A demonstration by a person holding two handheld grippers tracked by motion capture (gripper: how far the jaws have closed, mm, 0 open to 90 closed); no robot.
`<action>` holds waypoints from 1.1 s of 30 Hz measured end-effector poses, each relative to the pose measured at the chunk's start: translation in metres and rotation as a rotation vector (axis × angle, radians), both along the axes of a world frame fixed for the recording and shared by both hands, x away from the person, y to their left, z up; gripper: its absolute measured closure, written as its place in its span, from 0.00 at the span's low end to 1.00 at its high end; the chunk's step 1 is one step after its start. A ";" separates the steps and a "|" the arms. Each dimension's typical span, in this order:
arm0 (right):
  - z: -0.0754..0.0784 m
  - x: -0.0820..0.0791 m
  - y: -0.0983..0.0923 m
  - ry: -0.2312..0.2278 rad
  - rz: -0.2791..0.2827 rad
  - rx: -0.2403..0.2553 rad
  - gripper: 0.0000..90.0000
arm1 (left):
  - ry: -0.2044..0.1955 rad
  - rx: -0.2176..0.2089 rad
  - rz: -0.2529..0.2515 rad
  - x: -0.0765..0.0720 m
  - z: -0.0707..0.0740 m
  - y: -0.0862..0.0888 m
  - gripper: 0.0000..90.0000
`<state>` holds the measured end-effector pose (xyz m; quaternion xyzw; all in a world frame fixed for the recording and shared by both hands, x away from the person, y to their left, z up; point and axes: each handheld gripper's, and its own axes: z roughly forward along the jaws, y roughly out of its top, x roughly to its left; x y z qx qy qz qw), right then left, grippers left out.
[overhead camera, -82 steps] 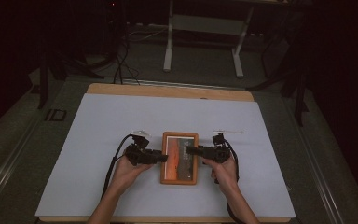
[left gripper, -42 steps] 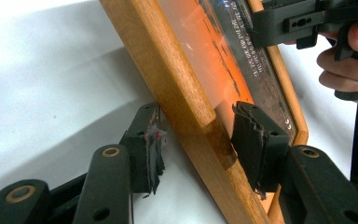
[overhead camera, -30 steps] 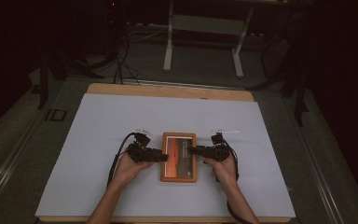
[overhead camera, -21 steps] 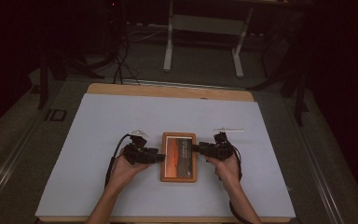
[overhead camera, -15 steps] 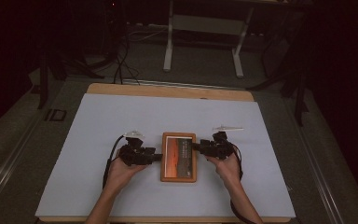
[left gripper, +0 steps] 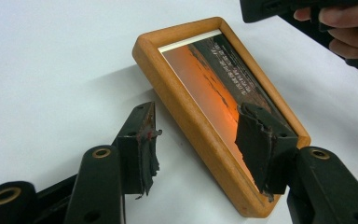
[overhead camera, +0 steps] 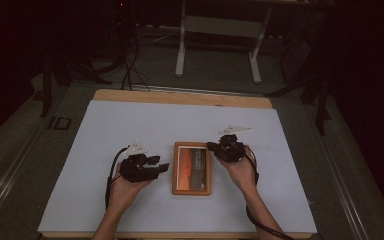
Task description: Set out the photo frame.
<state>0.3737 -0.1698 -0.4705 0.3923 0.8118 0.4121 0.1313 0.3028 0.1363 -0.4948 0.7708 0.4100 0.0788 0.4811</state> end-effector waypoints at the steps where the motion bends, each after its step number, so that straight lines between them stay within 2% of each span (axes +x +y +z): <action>1: -0.001 0.001 0.001 -0.005 0.007 -0.005 1.00 | 0.001 0.005 0.002 0.000 0.000 0.000 0.53; 4: -0.004 0.001 0.007 -0.028 0.025 -0.047 1.00 | 0.005 0.007 0.005 0.000 -0.001 0.000 0.53; 16: -0.016 0.009 0.020 -0.053 0.073 -0.126 1.00 | 0.007 0.008 0.012 0.000 -0.001 0.001 0.53; 21: -0.016 0.010 0.019 -0.046 0.065 -0.116 1.00 | 0.007 0.011 0.010 0.000 -0.001 0.000 0.53; 25: -0.017 0.009 0.020 -0.062 0.053 -0.129 1.00 | 0.005 0.009 0.008 0.000 -0.001 0.000 0.54; 33: -0.018 0.010 0.017 -0.048 0.036 -0.118 1.00 | 0.002 -0.004 0.029 0.000 0.004 0.006 0.54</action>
